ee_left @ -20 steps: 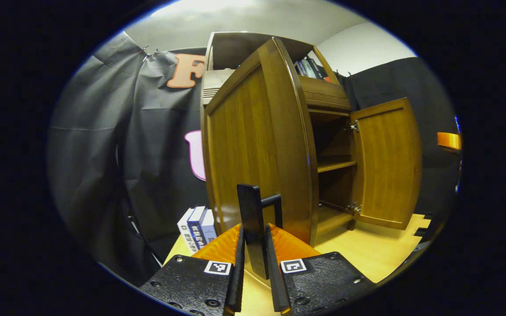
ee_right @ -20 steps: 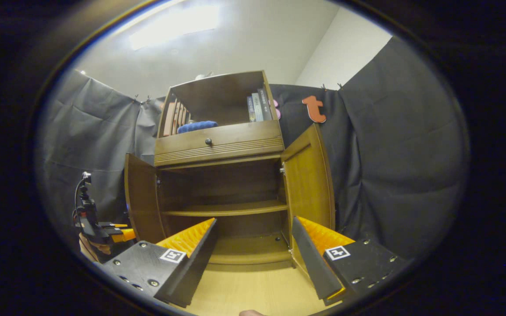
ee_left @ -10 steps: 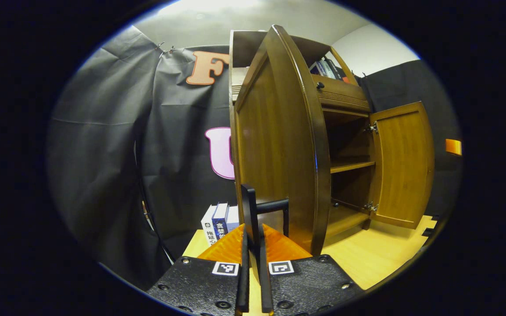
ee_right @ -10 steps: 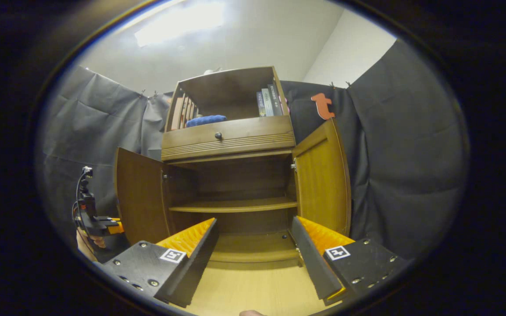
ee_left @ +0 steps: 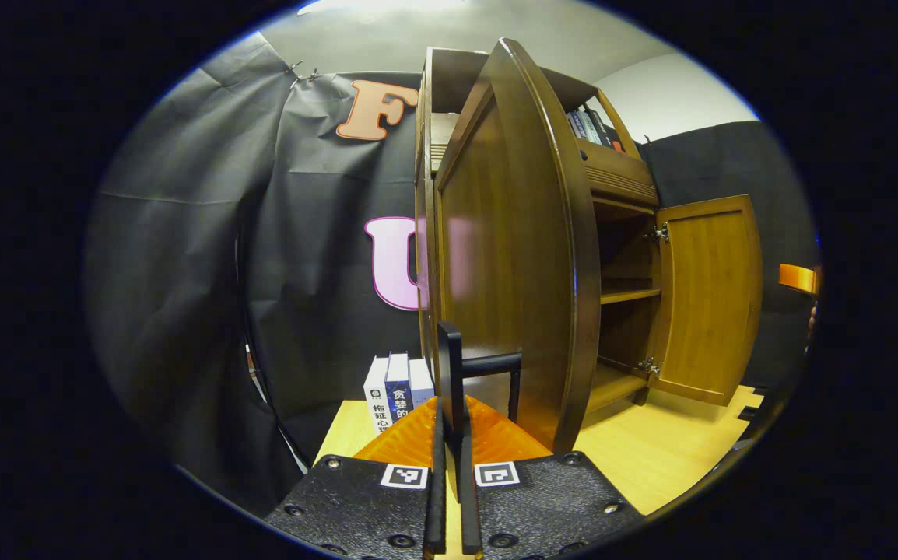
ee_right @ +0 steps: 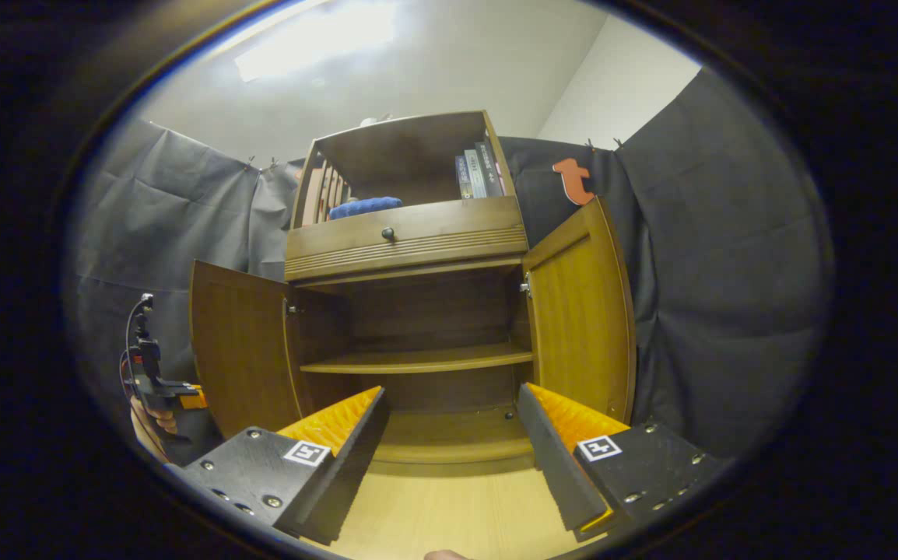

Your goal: Open the right door of the double-door shoe cabinet with the right hand, and open the left door with the left hand.

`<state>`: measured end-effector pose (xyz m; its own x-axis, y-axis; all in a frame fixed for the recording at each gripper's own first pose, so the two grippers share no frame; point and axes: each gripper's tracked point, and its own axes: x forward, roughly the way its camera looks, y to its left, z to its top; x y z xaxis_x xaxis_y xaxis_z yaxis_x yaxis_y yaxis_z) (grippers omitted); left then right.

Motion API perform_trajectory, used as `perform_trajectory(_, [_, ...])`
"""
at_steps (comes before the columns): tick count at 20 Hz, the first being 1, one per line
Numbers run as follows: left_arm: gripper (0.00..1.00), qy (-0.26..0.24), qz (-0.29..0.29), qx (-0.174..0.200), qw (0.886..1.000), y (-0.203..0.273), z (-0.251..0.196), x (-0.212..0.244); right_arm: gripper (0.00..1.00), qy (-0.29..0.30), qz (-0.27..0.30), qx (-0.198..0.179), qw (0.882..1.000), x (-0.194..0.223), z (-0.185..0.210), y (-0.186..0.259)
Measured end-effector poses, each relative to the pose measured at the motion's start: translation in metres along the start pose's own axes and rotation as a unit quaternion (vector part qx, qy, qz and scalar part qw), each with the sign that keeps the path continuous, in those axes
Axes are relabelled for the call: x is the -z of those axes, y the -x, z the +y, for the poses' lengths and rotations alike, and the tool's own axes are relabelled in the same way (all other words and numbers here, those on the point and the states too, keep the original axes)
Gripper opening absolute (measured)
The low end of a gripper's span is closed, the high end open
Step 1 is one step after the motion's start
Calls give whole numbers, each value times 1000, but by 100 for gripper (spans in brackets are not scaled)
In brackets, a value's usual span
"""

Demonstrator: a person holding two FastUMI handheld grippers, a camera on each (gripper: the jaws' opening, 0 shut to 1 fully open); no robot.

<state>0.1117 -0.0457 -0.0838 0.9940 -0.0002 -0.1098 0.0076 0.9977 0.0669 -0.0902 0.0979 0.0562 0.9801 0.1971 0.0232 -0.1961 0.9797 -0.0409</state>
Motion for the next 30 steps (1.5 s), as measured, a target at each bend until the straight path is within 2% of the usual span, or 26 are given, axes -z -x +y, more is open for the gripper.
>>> perform_trajectory(14, [8, -1, -18, 75, 997, -4, -6, -2, 99, -20, 3, -5, 1000, 5, 20, -14])
perform_trajectory(22, [7, 3, -23, 81, 996, -3, -8, -3, 99, -20, 15, -19, 999, 20, 36, -25])
perform_trajectory(26, [22, 24, -13, 74, 997, 1, -10, 3, 99, -23, 14, -21, 999, 22, 33, -23])
perform_trajectory(27, [19, 25, -12, 70, 997, 1, -10, 4, 100, -24, 13, -19, 999, 24, 31, -23])
perform_trajectory(30, [25, 35, -3, 58, 998, 7, -9, 6, 99, -24, 17, -14, 999, 30, 23, -24])
